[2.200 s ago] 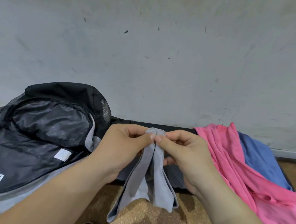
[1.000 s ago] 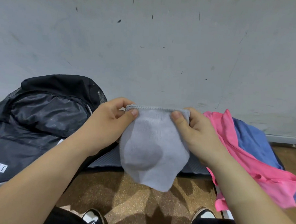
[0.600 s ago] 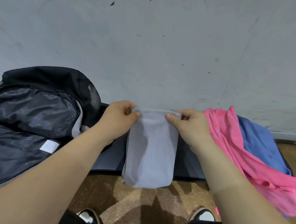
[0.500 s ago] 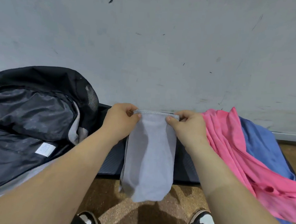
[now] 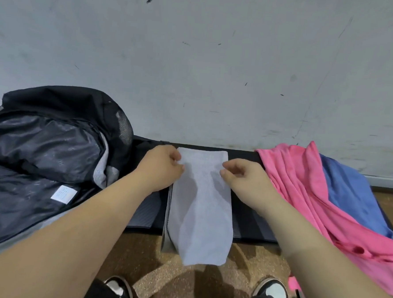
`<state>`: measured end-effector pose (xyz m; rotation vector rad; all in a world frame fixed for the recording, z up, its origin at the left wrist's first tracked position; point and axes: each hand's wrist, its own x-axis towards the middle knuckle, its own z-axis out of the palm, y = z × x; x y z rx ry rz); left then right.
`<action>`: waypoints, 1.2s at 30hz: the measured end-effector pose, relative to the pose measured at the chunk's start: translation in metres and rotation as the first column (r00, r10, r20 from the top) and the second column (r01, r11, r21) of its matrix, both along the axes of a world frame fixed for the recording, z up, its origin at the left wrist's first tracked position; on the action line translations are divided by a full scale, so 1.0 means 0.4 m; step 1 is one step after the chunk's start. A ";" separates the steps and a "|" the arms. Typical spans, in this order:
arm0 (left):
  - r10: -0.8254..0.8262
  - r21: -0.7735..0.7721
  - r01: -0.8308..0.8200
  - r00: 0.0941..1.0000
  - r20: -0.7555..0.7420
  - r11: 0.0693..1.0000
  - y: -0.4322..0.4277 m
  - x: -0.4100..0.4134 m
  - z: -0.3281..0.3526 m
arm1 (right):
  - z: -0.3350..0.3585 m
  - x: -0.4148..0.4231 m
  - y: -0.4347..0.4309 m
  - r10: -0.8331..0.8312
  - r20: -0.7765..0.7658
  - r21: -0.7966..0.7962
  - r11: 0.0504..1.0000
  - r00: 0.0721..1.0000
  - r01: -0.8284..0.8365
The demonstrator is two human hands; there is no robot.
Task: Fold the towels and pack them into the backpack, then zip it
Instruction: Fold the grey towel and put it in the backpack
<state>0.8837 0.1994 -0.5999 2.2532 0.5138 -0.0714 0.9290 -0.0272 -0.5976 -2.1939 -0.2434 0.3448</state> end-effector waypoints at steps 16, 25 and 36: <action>-0.118 0.005 0.118 0.993 0.008 0.993 -0.042 -0.257 -0.041 | -0.044 -0.210 0.038 0.548 0.037 -0.471 0.747 0.836 -0.469; -0.216 -0.027 0.218 0.974 0.065 0.976 -0.075 -0.264 -0.008 | -0.022 -0.201 0.073 0.434 -0.004 -0.453 0.802 0.901 -0.389; -0.335 -0.438 0.269 0.939 -0.079 0.858 -0.044 -0.277 0.018 | 0.008 -0.170 0.102 0.476 -0.215 -0.547 0.665 0.853 -0.509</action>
